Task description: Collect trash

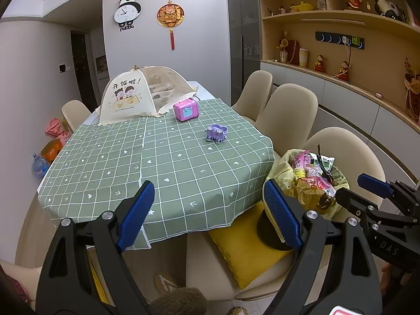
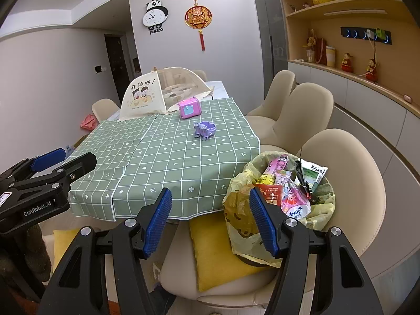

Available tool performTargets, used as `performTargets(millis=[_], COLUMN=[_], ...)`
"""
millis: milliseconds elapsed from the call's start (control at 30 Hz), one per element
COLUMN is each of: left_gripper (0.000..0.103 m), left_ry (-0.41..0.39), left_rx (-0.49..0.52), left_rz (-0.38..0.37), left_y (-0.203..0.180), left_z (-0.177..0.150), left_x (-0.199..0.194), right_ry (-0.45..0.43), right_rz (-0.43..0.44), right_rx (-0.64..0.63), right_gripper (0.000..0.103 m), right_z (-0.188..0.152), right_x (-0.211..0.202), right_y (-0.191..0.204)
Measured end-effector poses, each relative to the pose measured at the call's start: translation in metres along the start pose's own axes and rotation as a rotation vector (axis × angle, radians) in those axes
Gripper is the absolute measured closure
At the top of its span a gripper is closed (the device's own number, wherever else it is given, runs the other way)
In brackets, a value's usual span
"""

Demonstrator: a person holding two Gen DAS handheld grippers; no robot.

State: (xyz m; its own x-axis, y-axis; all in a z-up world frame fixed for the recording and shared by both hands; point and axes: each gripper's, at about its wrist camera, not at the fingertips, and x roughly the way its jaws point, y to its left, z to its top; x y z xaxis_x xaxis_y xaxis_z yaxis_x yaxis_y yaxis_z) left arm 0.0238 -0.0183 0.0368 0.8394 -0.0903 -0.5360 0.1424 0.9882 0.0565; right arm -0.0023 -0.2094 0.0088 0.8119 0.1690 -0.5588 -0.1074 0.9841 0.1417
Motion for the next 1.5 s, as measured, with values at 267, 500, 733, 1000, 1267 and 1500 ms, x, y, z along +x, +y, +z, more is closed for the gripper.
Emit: performTargets(millis=[267, 500, 733, 1000, 1267, 1500], left_gripper=[0.022, 0.022, 0.022, 0.022, 0.022, 0.022], left_ry=[0.003, 0.009, 0.011, 0.011, 0.009, 0.008], left_rx=[0.002, 0.003, 0.0, 0.001, 0.0, 0.0], left_rz=[-0.007, -0.012, -0.017, -0.019, -0.025, -0.026], left_y=[0.0018, 0.0018, 0.0019, 0.0019, 0.0017, 0.0017], left_z=[0.0005, 0.0004, 0.0002, -0.0002, -0.001, -0.0016], left_x=[0.0003, 0.0025, 0.0032, 0.0037, 0.0037, 0.0028], right_ry=[0.0, 0.0, -0.001, 0.0, 0.001, -0.002], right_rz=[-0.003, -0.003, -0.006, -0.005, -0.006, -0.004], right_rx=[-0.002, -0.002, -0.008, -0.01, -0.01, -0.012], right_gripper=[0.045, 0.045, 0.045, 0.045, 0.045, 0.045], right_z=[0.0006, 0.0007, 0.0009, 0.0011, 0.0012, 0.0017], right_x=[0.0006, 0.0003, 0.0011, 0.0011, 0.001, 0.0011], right_y=[0.0, 0.0003, 0.0009, 0.0008, 0.0009, 0.0004])
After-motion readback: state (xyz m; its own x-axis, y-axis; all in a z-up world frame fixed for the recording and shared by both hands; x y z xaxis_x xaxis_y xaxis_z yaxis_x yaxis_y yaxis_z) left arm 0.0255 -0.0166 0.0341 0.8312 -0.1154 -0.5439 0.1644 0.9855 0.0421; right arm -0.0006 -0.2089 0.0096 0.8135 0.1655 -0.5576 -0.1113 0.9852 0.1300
